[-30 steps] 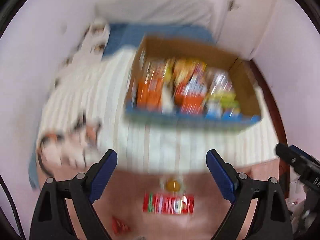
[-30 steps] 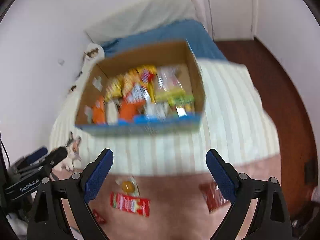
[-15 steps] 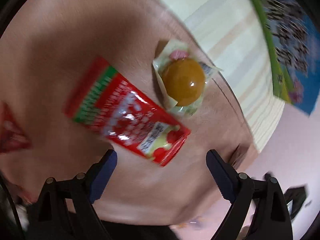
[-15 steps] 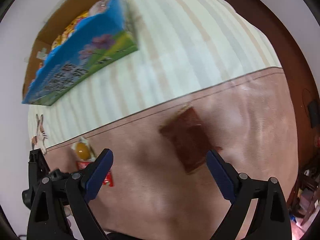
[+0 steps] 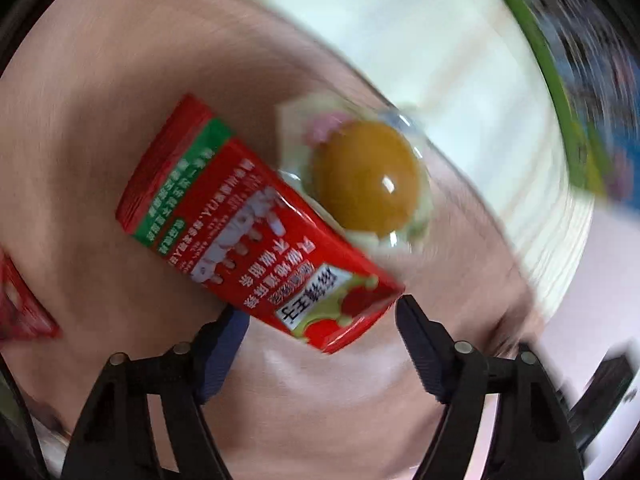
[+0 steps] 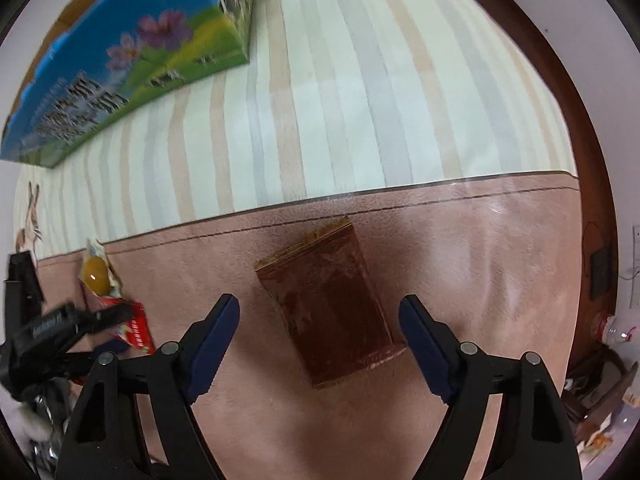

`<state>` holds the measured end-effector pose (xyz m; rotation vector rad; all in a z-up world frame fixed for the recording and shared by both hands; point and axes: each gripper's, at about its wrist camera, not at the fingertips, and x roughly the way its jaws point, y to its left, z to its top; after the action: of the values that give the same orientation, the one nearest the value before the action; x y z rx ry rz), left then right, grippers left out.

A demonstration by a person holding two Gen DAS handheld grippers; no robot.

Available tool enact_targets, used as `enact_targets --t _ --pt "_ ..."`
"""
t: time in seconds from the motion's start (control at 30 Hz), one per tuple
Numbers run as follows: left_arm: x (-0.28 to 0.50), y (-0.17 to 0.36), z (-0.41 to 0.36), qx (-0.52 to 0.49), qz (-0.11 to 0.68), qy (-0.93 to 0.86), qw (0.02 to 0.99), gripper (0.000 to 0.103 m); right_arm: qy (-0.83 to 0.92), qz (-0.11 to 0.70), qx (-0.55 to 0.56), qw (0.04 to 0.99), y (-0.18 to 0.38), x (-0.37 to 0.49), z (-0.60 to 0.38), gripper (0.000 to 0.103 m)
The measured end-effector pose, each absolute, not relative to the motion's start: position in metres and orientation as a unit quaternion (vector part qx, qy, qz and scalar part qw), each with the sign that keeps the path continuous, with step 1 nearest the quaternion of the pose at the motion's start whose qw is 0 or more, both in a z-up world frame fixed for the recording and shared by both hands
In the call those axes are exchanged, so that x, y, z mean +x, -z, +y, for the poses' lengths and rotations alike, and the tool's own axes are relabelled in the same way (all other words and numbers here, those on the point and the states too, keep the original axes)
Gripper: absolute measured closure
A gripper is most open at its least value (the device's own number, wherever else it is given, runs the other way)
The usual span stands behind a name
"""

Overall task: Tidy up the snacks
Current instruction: 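Move both tools back to the mat and approach the red packet and brown sauce packet, then grasp the red candy packet with left tool while right tool grasps the brown sauce packet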

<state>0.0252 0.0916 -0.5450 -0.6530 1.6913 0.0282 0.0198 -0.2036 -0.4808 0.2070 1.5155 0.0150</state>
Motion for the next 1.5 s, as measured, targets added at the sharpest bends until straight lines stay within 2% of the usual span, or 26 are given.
enact_targets --t 0.1,0.17,0.27,0.33,0.4,0.47,0.57,0.7,0.8,0.9,1.03,1.1,1.17,1.27,1.37,1.5 --pt "0.025 0.534 0.076 -0.12 0.75 0.016 0.651 0.03 -0.02 0.704 0.078 0.706 0.497 0.027 -0.198 0.019" --pt "0.022 0.531 0.081 -0.094 0.75 0.019 0.655 0.03 -0.018 0.714 0.064 0.697 0.506 0.032 -0.193 0.018" --pt "0.016 0.533 0.111 -0.186 0.761 0.007 0.621 0.028 -0.018 0.719 0.043 0.693 0.517 0.037 -0.186 0.017" --pt "0.013 0.534 0.132 -0.303 0.743 -0.008 0.596 0.028 -0.017 0.715 0.05 0.697 0.519 0.04 -0.182 0.017" --pt "0.01 0.54 0.146 -0.419 0.71 -0.023 0.566 0.027 -0.018 0.706 0.082 0.703 0.517 0.04 -0.186 0.026" --pt "0.005 0.551 0.149 -0.48 0.693 -0.037 0.537 0.027 -0.018 0.704 0.115 0.701 0.518 0.042 -0.195 0.027" --pt "0.007 0.573 0.143 -0.518 0.695 -0.051 0.496 0.027 -0.027 0.71 0.141 0.689 0.518 0.039 -0.195 0.027" --pt "0.01 0.577 0.134 -0.496 0.694 -0.088 0.514 0.027 -0.054 0.726 0.133 0.673 0.523 0.028 -0.177 0.027" --pt "0.025 0.565 0.128 -0.44 0.696 -0.093 0.56 0.028 -0.071 0.733 0.122 0.665 0.523 0.019 -0.164 0.027" --pt "0.037 0.551 0.116 -0.333 0.714 -0.06 0.614 0.033 -0.077 0.733 0.099 0.668 0.524 0.012 -0.152 0.027" --pt "0.044 0.532 0.097 -0.124 0.736 -0.008 0.666 0.034 -0.09 0.732 0.054 0.673 0.523 0.005 -0.139 0.027" --pt "0.043 0.534 0.088 -0.031 0.753 0.03 0.657 0.033 -0.098 0.738 0.033 0.666 0.527 0.003 -0.126 0.027" --pt "0.039 0.534 0.091 0.005 0.762 0.033 0.647 0.033 -0.098 0.742 0.027 0.663 0.528 0.003 -0.121 0.025" --pt "0.039 0.532 0.121 -0.089 0.766 0.014 0.636 0.033 -0.095 0.744 0.041 0.661 0.533 0.008 -0.115 0.017" --pt "0.039 0.534 0.157 -0.222 0.748 -0.024 0.625 0.033 -0.086 0.742 0.059 0.662 0.542 0.013 -0.104 0.014" --pt "0.044 0.544 0.184 -0.277 0.719 -0.074 0.634 0.033 -0.082 0.736 0.068 0.668 0.545 0.017 -0.112 0.015"
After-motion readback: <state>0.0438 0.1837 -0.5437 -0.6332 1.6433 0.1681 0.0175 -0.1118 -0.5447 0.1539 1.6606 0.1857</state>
